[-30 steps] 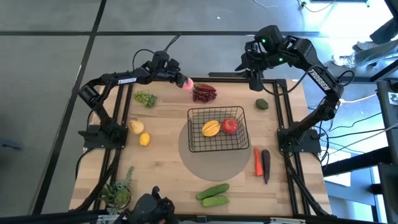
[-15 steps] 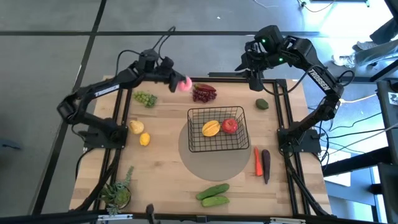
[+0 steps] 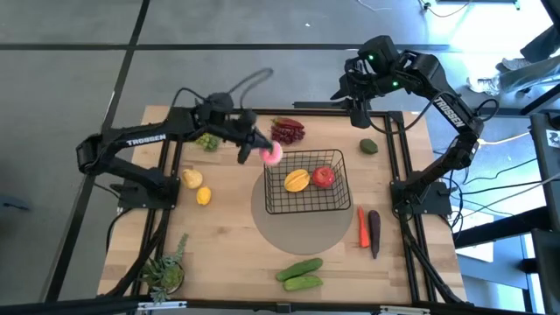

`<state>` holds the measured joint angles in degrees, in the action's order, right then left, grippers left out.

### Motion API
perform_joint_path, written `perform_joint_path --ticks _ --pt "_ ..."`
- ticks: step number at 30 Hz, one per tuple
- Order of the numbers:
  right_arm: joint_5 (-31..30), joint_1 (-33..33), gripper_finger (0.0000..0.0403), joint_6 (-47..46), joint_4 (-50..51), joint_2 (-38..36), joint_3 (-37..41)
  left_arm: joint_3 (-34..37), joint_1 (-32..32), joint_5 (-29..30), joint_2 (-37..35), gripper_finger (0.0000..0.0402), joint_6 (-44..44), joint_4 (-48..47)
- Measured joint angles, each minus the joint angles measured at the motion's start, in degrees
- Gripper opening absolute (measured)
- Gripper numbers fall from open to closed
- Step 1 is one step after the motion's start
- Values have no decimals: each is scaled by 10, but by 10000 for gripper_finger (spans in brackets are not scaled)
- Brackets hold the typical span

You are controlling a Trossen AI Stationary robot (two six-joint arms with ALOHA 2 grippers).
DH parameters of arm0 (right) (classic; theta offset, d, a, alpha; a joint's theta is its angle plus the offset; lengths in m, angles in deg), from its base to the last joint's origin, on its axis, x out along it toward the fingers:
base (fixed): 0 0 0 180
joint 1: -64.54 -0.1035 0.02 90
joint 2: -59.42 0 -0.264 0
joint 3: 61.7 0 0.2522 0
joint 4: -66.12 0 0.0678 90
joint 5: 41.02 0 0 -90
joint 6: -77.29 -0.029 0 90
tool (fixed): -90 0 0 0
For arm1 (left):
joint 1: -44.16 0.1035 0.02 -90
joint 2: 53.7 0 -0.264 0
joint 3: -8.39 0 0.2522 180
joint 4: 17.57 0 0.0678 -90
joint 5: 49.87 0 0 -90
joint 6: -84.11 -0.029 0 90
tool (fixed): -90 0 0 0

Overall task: Build produce basket
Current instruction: Put the pink peach into the black wire basket

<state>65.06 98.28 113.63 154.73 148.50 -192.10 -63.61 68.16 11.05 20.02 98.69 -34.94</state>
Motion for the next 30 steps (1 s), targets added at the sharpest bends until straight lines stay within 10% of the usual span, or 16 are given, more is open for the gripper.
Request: perform_joint_path --ticks 30 --pt "170 0 83 90 153 0 0 0 -70 35 176 0 28 52"
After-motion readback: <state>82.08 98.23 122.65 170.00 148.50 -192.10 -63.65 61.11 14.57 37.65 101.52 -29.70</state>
